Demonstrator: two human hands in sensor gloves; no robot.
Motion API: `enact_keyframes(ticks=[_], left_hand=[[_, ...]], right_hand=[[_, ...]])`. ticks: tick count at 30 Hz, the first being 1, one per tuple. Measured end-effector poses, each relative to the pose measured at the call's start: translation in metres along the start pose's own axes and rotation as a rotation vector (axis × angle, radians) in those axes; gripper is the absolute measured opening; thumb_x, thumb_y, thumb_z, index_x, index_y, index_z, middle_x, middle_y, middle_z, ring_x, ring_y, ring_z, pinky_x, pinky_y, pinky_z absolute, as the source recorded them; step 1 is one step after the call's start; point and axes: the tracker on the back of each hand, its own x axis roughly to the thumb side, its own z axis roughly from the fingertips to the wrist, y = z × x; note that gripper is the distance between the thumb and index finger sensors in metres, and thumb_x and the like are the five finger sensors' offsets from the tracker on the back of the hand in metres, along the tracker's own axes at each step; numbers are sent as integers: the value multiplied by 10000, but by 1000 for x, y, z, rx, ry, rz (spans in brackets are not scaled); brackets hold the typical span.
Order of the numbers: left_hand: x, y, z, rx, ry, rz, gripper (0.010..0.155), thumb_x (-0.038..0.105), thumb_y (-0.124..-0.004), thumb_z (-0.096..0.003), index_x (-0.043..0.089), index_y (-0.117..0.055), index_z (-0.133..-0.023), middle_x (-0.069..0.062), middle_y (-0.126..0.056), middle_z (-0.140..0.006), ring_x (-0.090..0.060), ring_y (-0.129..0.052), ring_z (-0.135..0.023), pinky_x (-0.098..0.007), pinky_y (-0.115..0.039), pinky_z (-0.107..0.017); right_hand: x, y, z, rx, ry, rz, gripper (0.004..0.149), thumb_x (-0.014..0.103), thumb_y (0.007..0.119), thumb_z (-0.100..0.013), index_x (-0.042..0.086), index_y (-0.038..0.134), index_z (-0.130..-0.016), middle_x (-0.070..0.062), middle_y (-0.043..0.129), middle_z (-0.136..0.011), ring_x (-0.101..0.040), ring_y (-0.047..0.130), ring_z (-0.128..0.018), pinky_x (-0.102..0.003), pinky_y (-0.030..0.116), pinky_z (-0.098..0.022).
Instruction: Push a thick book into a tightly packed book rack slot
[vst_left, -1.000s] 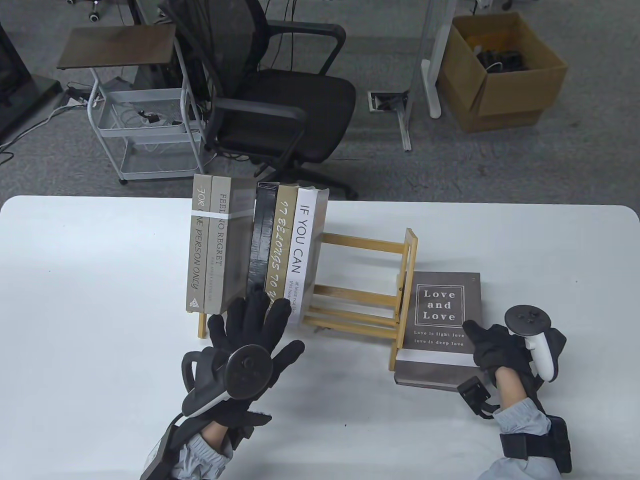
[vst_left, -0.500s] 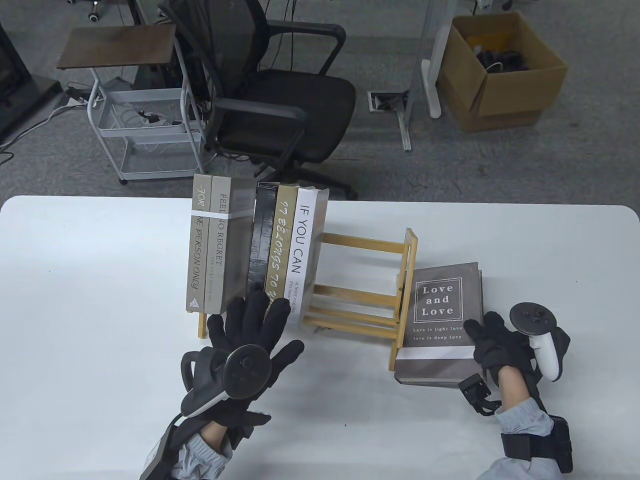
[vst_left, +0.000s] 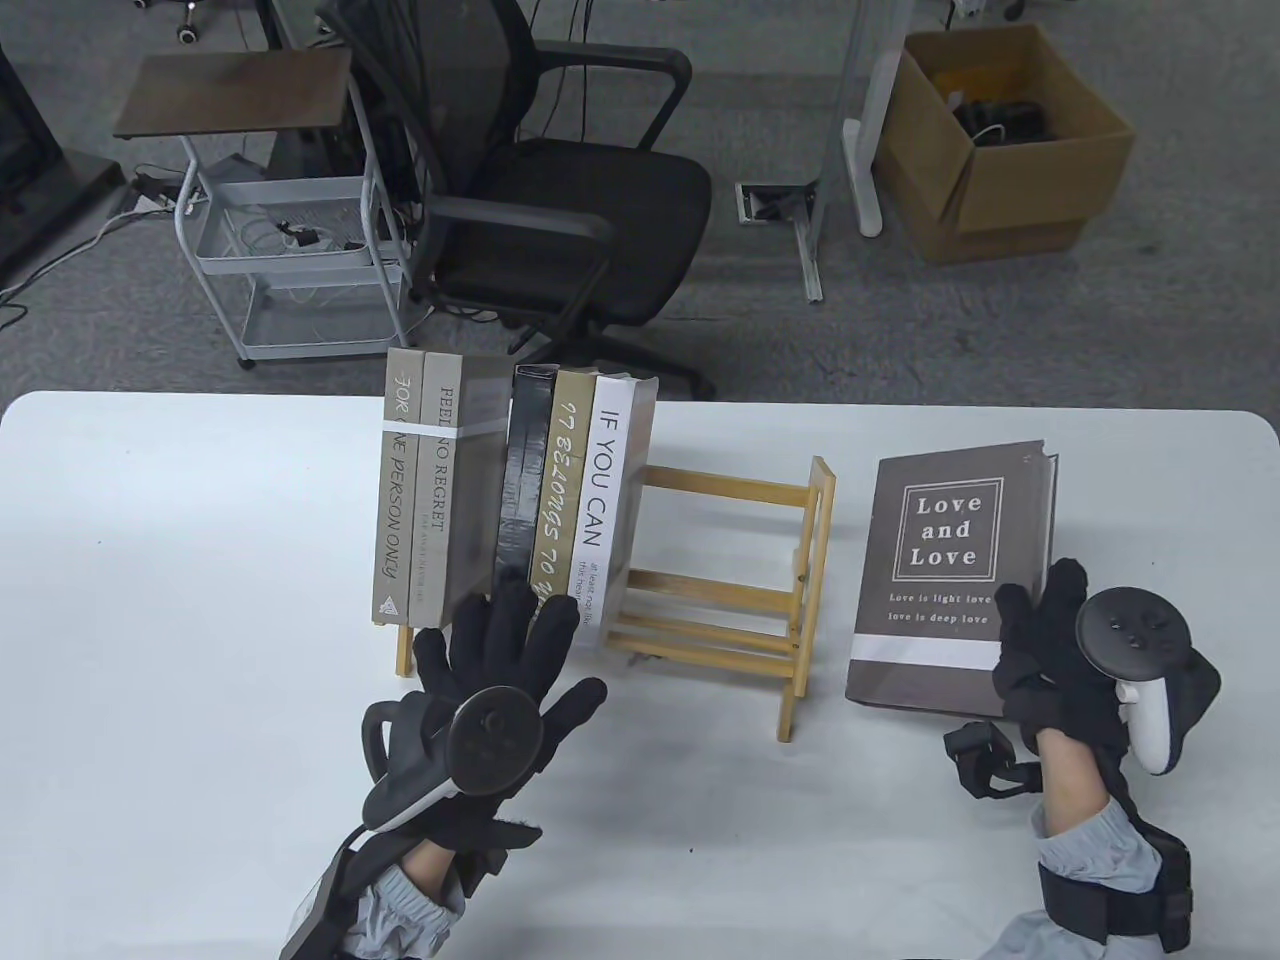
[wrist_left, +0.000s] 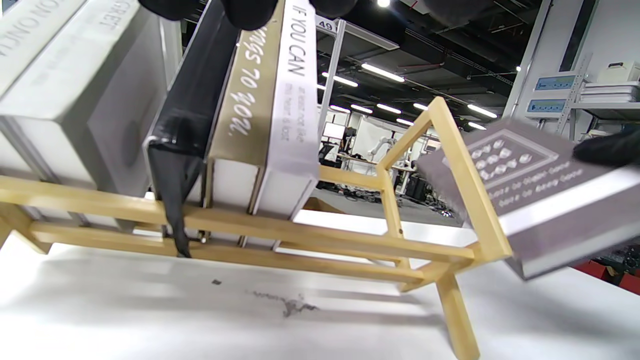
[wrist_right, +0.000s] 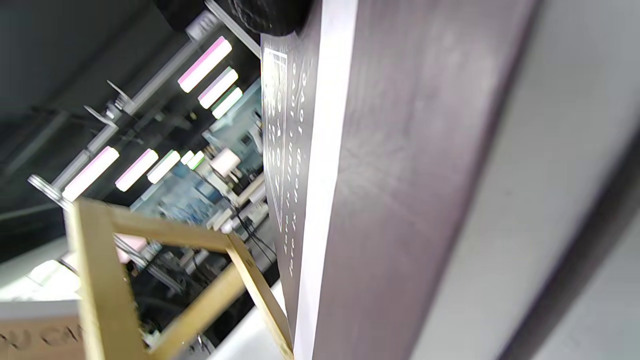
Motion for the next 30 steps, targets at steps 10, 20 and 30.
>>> enact_keyframes(ticks=[10,20,30], left_hand=[[-2,1,0,9,2,9,733,647,-537,-669,263,-327,-1258,-245,-362,-1308,-636,-383,-1136,-830,-338,-733],[-7,10,6,44,9,35,732,648,-532,-671,265,-325,-1259,-243,-359,-1309,-632,-379,-1139,-828,-338,-735],[-18,30,19,131,22,95,727,644,-529,-675,263,-321,-1259,-243,-362,-1308,-634,-386,-1135,-826,-348,-737]], right_hand=[[54,-48,39,-120,-223,-161,697,206,609,-675,-175,250,-1135,-438,534,-993,-556,678,-712,-689,532,-575],[98,-8,78,31,-466,-253,694,209,600,-677,-172,248,-1138,-432,533,-1001,-554,680,-722,-690,532,-582],[113,55,86,213,-687,-329,689,227,605,-676,-137,263,-1151,-400,543,-1024,-535,687,-749,-679,535,-607]])
